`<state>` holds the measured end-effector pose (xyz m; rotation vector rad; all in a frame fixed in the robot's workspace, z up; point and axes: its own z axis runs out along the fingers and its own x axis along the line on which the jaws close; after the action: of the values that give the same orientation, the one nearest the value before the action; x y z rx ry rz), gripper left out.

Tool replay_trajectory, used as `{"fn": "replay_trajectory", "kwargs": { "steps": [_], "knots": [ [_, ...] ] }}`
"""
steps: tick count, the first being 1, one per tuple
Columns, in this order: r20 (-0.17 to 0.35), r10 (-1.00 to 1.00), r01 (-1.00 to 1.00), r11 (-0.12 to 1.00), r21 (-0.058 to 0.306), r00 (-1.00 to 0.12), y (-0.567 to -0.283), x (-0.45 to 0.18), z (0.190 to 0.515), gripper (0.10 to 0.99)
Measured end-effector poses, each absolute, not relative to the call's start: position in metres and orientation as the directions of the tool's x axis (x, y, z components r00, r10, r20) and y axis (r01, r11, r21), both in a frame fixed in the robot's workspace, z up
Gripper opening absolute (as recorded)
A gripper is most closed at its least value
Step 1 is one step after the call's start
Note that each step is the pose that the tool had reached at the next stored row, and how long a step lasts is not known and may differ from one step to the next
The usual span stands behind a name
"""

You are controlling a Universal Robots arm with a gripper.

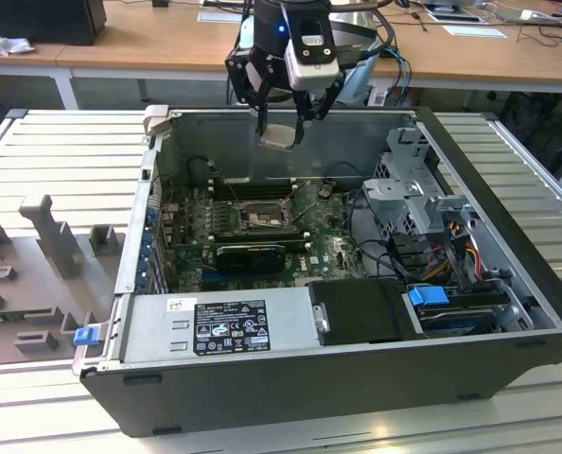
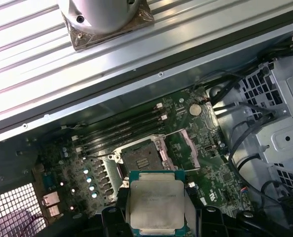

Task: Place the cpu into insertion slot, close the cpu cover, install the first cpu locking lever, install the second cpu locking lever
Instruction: 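Place the cpu into insertion slot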

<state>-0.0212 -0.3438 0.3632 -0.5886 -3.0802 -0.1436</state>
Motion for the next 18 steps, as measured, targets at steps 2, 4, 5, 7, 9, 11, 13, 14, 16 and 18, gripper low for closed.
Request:
{"fn": "replay_trajectory", "kwargs": {
  "steps": [2, 4, 5, 7, 9, 11, 13, 14, 16, 18],
  "knots": [
    [0.019, 0.378, 0.378, 0.921, 0.089, -0.926, -0.3438, -0.0212, 0.3631, 0.529],
    [0.019, 0.388, 0.388, 0.917, 0.089, -0.921, -0.3438, -0.0212, 0.3631, 0.529],
    [0.019, 0.392, 0.392, 0.916, 0.089, -0.920, -0.3438, -0.0212, 0.3632, 0.529],
    [0.019, 0.399, 0.399, 0.912, 0.089, -0.917, -0.3438, -0.0212, 0.3631, 0.529],
    [0.019, 0.404, 0.404, 0.911, 0.089, -0.915, -0.3438, -0.0212, 0.3631, 0.529],
    [0.019, 0.408, 0.408, 0.908, 0.089, -0.913, -0.3438, -0.0212, 0.3631, 0.529],
    [0.019, 0.413, 0.413, 0.906, 0.089, -0.910, -0.3438, -0.0212, 0.3631, 0.529],
    [0.019, 0.417, 0.417, 0.904, 0.089, -0.909, -0.3438, -0.0212, 0.3631, 0.529],
    [0.019, 0.424, 0.424, 0.901, 0.089, -0.905, -0.3438, -0.0212, 0.3631, 0.529],
    [0.019, 0.429, 0.429, 0.899, 0.089, -0.903, -0.3438, -0.0212, 0.3631, 0.529]
  ]
}}
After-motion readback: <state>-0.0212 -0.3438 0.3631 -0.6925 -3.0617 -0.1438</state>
